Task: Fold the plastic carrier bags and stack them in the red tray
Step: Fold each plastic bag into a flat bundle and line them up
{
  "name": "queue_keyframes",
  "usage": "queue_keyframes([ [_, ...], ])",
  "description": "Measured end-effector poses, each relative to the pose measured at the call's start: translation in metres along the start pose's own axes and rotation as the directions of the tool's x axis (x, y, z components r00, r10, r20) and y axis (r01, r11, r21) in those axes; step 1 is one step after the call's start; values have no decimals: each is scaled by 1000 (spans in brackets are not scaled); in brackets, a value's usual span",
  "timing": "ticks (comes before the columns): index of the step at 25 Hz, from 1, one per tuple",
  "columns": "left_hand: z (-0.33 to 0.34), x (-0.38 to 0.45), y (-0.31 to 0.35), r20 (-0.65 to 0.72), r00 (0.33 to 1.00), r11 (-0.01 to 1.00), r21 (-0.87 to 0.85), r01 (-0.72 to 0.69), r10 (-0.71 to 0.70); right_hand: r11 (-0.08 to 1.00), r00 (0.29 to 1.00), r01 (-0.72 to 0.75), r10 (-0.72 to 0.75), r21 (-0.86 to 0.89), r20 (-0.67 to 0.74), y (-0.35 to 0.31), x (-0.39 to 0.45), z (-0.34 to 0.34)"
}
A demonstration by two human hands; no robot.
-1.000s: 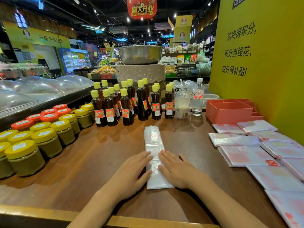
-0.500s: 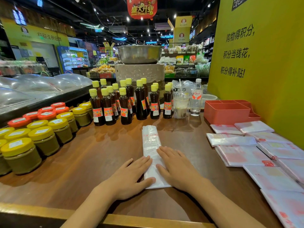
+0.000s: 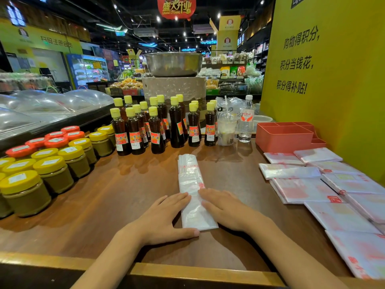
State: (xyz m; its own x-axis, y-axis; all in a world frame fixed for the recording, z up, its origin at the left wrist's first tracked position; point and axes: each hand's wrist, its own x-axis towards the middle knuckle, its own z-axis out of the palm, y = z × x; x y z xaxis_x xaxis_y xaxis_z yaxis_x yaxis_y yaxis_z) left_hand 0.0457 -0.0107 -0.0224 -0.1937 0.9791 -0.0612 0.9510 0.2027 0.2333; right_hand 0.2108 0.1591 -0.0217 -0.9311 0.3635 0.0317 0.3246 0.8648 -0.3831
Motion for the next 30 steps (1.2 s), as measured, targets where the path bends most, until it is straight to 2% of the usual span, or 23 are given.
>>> queue_keyframes([
  [2,-2,0,1,-36,999,1000,-5,0,0,985,998,-29,39,171,-53,7,1,-6],
  [4,-4,-1,1,-66,998,1000,2,-2,2,973,996,-40,56,229,-64,12,-1,-10],
  [9,-5,0,4,-106,994,1000,8,3,-2,977,1000,8,-2,214,-30,17,-7,-17],
  [16,-6,1,3,-117,990,988,-147,57,-75,968,997,75,-70,240,-28,20,-5,-11],
  [20,-4,2,-2,-119,989,978,-201,61,-86,977,987,109,-84,184,-139,14,-1,-7],
  [23,-1,1,-6,-97,992,960,-275,50,-80,955,981,90,-36,283,-189,11,3,-3],
  [25,-1,2,-7,-145,987,950,-311,22,-70,934,979,84,-12,347,-204,9,3,-5],
  [28,-4,4,-9,-324,945,970,-240,-35,-46,886,971,150,-48,439,-235,-1,-2,-14],
  [30,-7,2,-7,-373,927,962,-262,-81,-23,852,972,170,-62,495,-226,-7,-5,-16],
])
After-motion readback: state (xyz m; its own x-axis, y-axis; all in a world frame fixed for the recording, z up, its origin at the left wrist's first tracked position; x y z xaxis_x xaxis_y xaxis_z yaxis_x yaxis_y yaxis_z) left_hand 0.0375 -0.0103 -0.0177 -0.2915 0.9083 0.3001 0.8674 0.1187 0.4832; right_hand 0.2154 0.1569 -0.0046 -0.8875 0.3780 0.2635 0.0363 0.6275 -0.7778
